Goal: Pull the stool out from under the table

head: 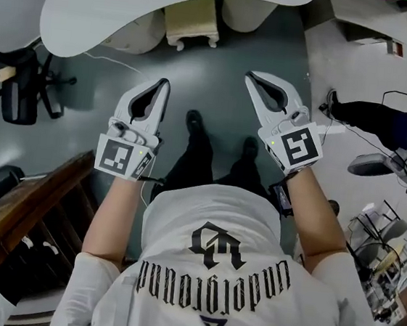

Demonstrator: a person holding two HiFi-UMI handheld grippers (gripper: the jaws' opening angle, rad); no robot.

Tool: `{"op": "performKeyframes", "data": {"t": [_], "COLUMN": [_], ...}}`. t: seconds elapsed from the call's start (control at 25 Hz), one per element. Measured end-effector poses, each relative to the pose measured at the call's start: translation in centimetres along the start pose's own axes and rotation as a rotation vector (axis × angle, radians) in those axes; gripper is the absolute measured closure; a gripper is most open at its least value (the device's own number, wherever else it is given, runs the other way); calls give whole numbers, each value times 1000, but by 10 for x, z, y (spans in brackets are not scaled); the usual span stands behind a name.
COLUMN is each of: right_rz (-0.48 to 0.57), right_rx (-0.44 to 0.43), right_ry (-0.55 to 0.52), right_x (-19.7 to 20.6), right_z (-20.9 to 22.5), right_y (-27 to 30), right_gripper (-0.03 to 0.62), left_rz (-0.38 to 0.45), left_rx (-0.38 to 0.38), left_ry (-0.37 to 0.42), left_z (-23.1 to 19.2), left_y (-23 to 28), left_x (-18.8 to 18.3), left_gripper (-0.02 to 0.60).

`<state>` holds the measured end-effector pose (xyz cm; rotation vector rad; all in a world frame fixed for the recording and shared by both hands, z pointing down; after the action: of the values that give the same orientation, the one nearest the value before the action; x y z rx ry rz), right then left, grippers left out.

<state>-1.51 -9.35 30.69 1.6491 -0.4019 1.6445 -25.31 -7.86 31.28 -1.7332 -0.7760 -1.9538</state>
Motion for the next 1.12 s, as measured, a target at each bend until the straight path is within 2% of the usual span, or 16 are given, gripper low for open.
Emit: {"op": "performKeyframes", "data": {"t": [0.28, 0.52, 0.68, 0.88, 1.04, 1.12], "right_rz": [-34, -26, -29, -48, -56, -88], "right_rx": [19, 26, -17, -39, -49, -56], "right_ry": [17, 27, 32, 27, 13, 5], "right_x": [31, 68, 104, 154, 193, 217], "right_z": [17, 47, 53, 55, 70, 78], "right_y": [47, 80, 107, 141, 163, 172], "right_gripper": [589, 567, 524, 465, 376, 355], "left_rz": [-15, -56, -53, -48, -51, -53], "left_rx": [-30, -21, -43, -71, -72, -74], "left_ry": [-5, -8, 3, -7, -17, -20], "left_z": [-27, -37, -46, -64, -70, -71], "left_y": [32, 63, 68, 75, 94, 103], "left_x": [54, 109, 147, 200, 237, 256], "left_gripper": [572, 514, 480, 399, 339, 304]}}
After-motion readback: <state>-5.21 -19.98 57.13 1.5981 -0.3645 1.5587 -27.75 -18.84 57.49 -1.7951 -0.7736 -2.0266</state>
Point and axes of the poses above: the fingertips, and each gripper's own axes: y forward along the fingers, z to its right, x out of its underside, the point moved 7 cm from there along -y, backward along the fingers, and after that the axes turned 11 degrees about y, right-handed, at the moved point
